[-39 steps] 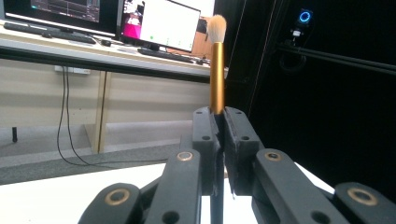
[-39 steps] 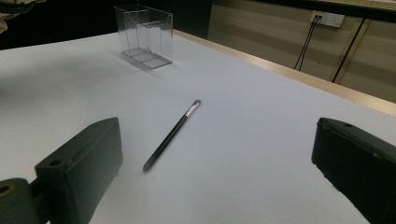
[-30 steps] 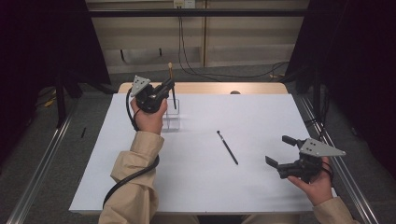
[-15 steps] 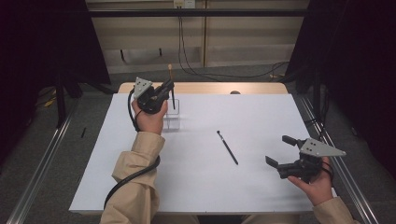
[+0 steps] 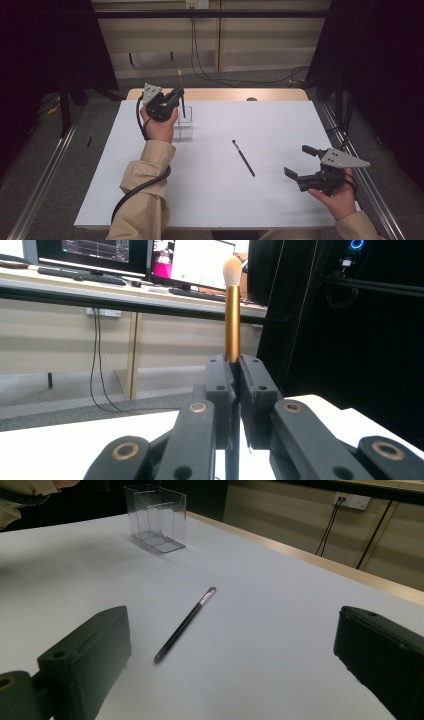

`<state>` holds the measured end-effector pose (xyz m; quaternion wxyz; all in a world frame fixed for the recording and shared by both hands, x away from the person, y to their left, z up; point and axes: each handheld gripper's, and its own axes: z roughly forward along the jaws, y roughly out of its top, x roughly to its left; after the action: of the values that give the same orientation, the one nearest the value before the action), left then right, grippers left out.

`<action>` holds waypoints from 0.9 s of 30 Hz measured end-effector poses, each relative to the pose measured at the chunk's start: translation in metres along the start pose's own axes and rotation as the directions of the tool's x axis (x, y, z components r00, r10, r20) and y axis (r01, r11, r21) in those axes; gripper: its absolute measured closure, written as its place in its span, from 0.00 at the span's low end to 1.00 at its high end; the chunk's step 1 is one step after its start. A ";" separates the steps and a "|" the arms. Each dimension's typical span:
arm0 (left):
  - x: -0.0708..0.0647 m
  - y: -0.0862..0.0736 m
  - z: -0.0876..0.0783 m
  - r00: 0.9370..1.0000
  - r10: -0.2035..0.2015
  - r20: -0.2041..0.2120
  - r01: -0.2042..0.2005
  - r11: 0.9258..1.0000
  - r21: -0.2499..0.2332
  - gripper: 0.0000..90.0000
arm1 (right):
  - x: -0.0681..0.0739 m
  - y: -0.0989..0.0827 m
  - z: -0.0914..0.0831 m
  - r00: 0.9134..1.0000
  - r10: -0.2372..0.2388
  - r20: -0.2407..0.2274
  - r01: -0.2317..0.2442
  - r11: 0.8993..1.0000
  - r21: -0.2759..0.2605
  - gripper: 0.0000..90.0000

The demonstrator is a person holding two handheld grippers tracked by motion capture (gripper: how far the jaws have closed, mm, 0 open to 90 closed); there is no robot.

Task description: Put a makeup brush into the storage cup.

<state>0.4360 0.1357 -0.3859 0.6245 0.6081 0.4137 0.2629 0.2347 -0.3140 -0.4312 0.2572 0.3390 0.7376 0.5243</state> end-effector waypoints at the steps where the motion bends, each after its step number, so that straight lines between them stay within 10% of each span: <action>1: 0.000 0.000 0.000 1.000 0.000 -0.001 0.000 1.000 0.001 0.93 | 0.000 0.000 0.000 1.000 0.001 0.000 -0.001 1.000 0.001 0.02; 27: -0.001 -0.009 0.006 1.000 0.014 -0.011 -0.014 1.000 0.020 0.93 | 0.000 0.000 0.000 1.000 0.000 -0.003 0.000 1.000 0.005 0.02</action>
<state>0.4395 0.1308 -0.3947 0.6142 0.6157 0.4156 0.2665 0.2351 -0.3139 -0.4316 0.2551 0.3388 0.7395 0.5228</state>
